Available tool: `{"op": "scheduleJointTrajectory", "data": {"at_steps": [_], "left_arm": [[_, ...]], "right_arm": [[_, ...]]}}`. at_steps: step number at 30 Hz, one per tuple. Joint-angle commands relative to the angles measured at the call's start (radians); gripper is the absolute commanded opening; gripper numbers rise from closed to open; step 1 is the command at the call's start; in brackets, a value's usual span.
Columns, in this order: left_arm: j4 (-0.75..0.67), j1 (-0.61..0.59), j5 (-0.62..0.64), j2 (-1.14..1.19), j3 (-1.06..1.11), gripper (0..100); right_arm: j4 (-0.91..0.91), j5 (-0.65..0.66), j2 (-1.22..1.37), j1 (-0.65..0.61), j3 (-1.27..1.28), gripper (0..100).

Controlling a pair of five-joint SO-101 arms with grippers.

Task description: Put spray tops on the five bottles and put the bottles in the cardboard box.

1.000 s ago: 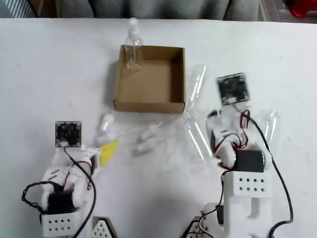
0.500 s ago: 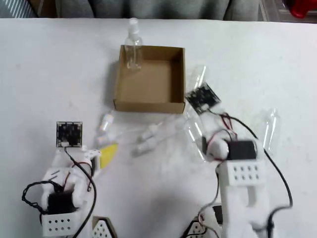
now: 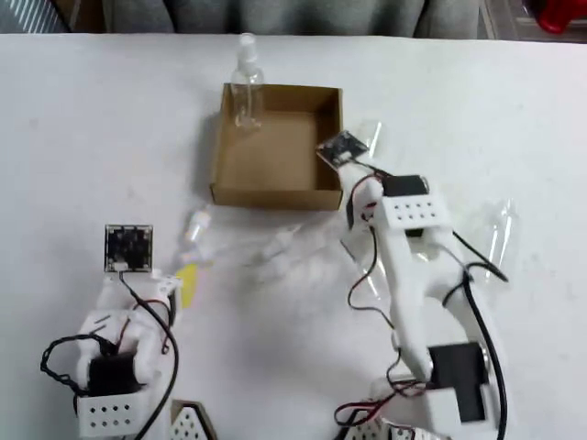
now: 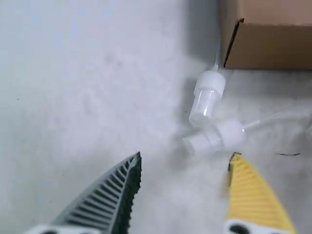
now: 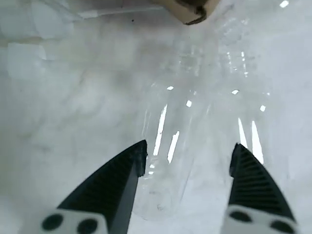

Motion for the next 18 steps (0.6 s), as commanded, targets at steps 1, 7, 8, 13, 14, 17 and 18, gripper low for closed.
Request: {"op": "scheduleJointTrajectory", "data": {"at_steps": [1,7,8,13,14,17,18], "left_arm": [[-0.003,0.012,-0.008,-0.024,-0.005,29],[-0.003,0.012,-0.008,-0.024,-0.005,29],[-0.003,0.012,-0.008,-0.024,-0.005,29],[-0.002,0.010,-0.008,-0.024,-0.005,29],[0.000,0.010,-0.008,-0.024,-0.005,29],[0.000,0.008,-0.006,-0.024,-0.005,29],[0.000,0.008,-0.006,-0.024,-0.005,29]], "right_arm": [[-0.036,0.003,0.031,-0.010,-0.049,22.9],[-0.111,0.002,0.154,-0.008,-0.049,22.0],[-0.125,0.002,0.168,-0.008,-0.052,22.0],[-0.143,-0.006,0.174,-0.008,-0.052,17.2],[-0.137,-0.008,0.162,-0.008,-0.052,12.9],[-0.097,-0.011,0.102,-0.008,-0.057,0.6],[-0.071,-0.037,0.074,-0.008,-0.064,2.9]]}}
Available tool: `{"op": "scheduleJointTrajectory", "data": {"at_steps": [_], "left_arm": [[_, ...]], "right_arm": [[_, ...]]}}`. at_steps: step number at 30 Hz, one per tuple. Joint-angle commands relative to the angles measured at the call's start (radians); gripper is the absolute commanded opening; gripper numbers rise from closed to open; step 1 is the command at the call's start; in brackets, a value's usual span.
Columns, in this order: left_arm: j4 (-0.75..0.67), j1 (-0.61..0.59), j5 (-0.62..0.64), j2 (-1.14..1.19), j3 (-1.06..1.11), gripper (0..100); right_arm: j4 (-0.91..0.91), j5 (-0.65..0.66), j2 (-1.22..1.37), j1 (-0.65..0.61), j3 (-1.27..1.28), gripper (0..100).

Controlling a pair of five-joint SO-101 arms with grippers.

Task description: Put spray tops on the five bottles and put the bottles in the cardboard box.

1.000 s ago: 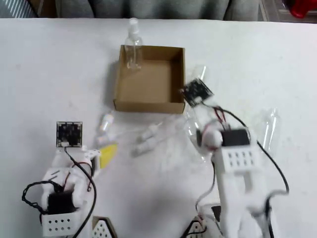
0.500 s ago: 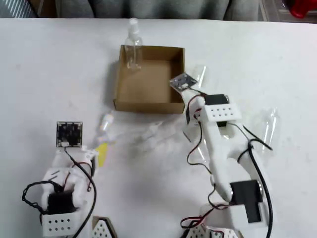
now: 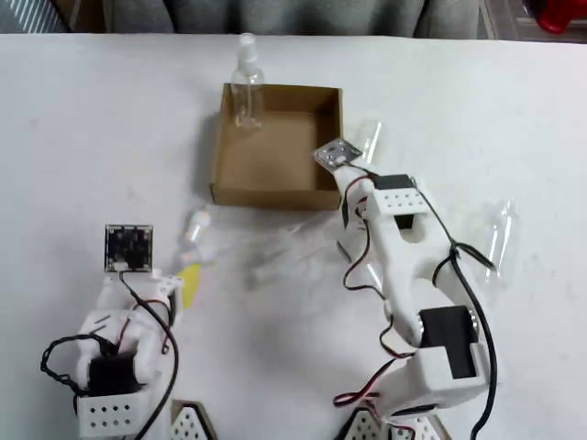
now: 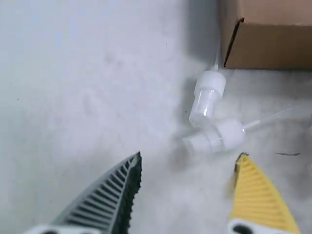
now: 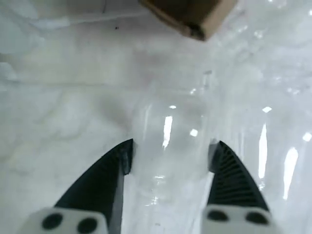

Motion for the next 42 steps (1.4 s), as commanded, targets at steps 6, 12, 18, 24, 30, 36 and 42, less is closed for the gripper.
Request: {"op": "scheduleJointTrajectory", "data": {"at_steps": [6,12,18,24,30,36,42], "left_arm": [[0.003,0.005,0.000,-0.024,-0.012,29],[0.003,-0.061,0.044,-0.024,-0.037,29],[-0.003,-0.142,0.137,-0.024,-0.051,29],[-0.005,-0.142,0.137,-0.024,-0.051,29],[-0.023,-0.142,0.137,-0.024,-0.049,29],[-0.018,-0.137,0.137,-0.024,-0.049,29],[-0.017,-0.137,0.137,-0.024,-0.049,29]], "right_arm": [[0.291,-0.368,-0.288,-0.058,-0.176,2.2],[0.380,-0.545,-0.406,-0.278,-0.244,2.5],[0.329,-0.566,-0.315,-0.467,-0.245,2.5],[0.248,-0.758,-0.189,-0.704,-0.249,2.5],[0.188,-0.772,-0.073,-0.746,-0.244,2.5],[0.127,-0.770,0.036,-0.776,-0.245,2.7],[0.113,-0.775,0.067,-0.779,-0.249,14.9]]}}
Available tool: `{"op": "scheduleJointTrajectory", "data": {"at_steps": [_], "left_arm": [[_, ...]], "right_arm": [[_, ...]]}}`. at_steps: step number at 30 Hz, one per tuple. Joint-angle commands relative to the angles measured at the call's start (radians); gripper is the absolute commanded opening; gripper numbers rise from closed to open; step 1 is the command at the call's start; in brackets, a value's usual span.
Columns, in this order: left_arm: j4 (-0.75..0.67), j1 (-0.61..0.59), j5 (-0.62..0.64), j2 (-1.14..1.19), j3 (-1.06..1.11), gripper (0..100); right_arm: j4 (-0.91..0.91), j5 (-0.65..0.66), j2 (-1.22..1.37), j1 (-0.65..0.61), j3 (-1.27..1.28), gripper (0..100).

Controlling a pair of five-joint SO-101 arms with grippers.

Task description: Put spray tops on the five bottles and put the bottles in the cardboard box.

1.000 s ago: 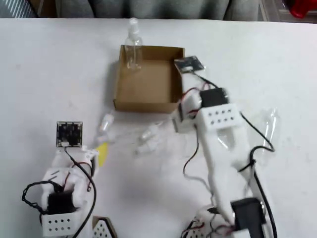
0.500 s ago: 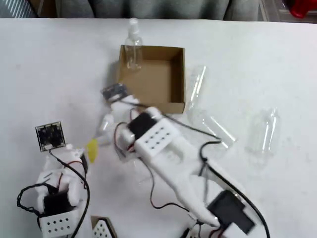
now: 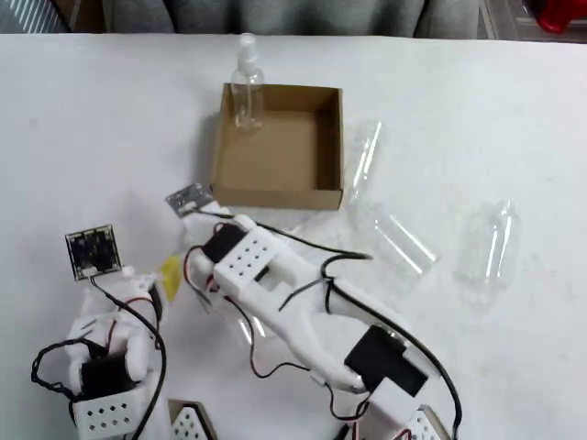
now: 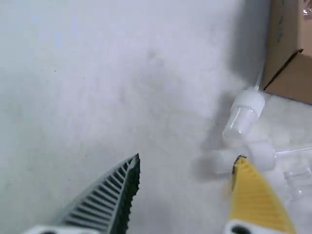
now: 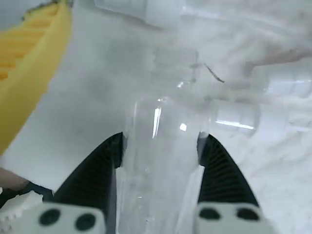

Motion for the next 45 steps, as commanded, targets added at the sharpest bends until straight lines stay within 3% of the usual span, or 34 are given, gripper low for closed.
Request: {"op": "scheduleJointTrajectory", "data": {"at_steps": [1,8,15,20,23,27,29,36,40,45], "left_arm": [[-0.017,-0.007,0.011,-0.024,-0.046,29],[-0.017,-0.005,0.011,-0.024,-0.044,29],[-0.017,-0.004,0.009,-0.024,-0.044,29],[-0.015,0.024,0.006,-0.024,-0.041,29],[-0.015,0.022,0.006,-0.024,-0.040,29],[-0.015,0.022,0.006,-0.024,-0.040,29],[-0.015,0.022,0.005,-0.024,-0.040,29],[-0.015,0.022,0.003,-0.024,-0.038,29],[-0.015,0.024,0.003,-0.024,-0.032,29],[-0.015,0.024,0.003,-0.024,-0.031,29]], "right_arm": [[-0.027,-0.009,-0.013,-0.010,-0.052,16.4],[0.004,0.078,-0.044,-0.054,-0.051,22.2],[0.074,0.084,-0.151,-0.051,-0.049,24.1],[0.145,0.170,-0.206,-0.038,-0.051,23.7],[0.202,0.258,-0.262,0.001,-0.055,18.2],[0.243,0.356,-0.352,0.099,-0.052,2.6],[0.245,0.437,-0.378,0.170,-0.037,2.2],[0.071,0.675,-0.372,0.344,0.133,1.6],[-0.031,0.776,-0.366,0.349,0.207,1.6],[-0.104,0.778,-0.364,0.325,0.245,2.2]]}}
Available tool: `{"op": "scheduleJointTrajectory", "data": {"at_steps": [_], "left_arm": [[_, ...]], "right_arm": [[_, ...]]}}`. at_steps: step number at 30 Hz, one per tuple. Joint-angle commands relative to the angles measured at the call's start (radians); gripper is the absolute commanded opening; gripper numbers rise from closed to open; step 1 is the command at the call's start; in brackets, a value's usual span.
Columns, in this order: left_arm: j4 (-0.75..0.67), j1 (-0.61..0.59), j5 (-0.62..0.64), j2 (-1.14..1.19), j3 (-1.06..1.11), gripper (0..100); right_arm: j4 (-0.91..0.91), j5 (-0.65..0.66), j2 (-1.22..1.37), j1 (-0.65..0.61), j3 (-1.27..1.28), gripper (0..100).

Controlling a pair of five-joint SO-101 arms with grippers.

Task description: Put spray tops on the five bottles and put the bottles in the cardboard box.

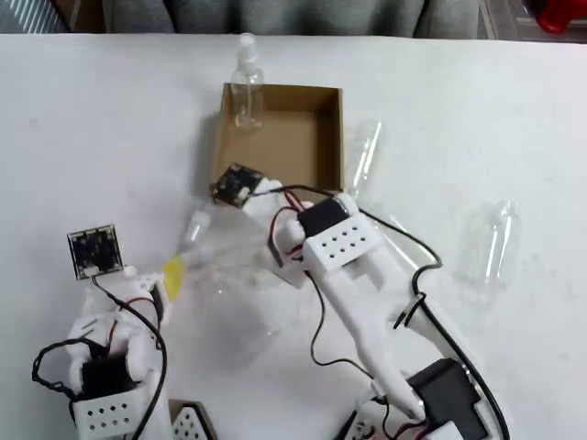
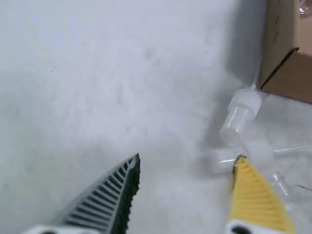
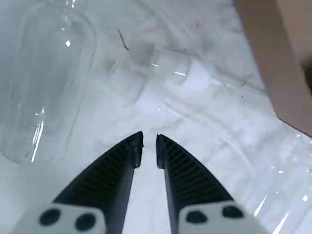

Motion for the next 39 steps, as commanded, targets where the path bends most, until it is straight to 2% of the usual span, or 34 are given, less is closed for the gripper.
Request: {"op": "scheduleJointTrajectory", "data": {"at_steps": [1,3,5,11,16,20,26,31,39], "left_arm": [[-0.015,0.015,0.003,-0.024,-0.031,29],[-0.015,0.015,0.003,-0.024,-0.031,29],[-0.015,0.015,0.003,-0.024,-0.029,29],[-0.015,0.016,0.002,-0.024,-0.029,29],[-0.023,0.018,0.002,-0.024,-0.029,29],[-0.023,0.018,0.002,-0.024,-0.028,29],[-0.025,0.018,0.000,-0.024,-0.028,29],[-0.025,0.018,-0.051,-0.024,-0.028,29],[-0.025,0.018,-0.054,-0.024,-0.028,29]], "right_arm": [[-0.064,-0.009,-0.015,-0.015,0.015,2.2],[-0.110,-0.060,-0.015,-0.019,0.041,2.2],[-0.125,-0.051,-0.015,-0.022,0.052,2.4],[-0.045,0.293,-0.016,-0.019,0.055,12.8],[-0.012,0.525,-0.016,-0.025,0.072,12.2],[-0.012,0.677,-0.016,-0.094,0.103,12.3],[-0.022,0.683,0.010,-0.134,0.103,12.4],[-0.015,0.684,0.116,-0.122,0.003,12.4],[0.042,0.684,0.232,-0.119,-0.135,12.4]]}}
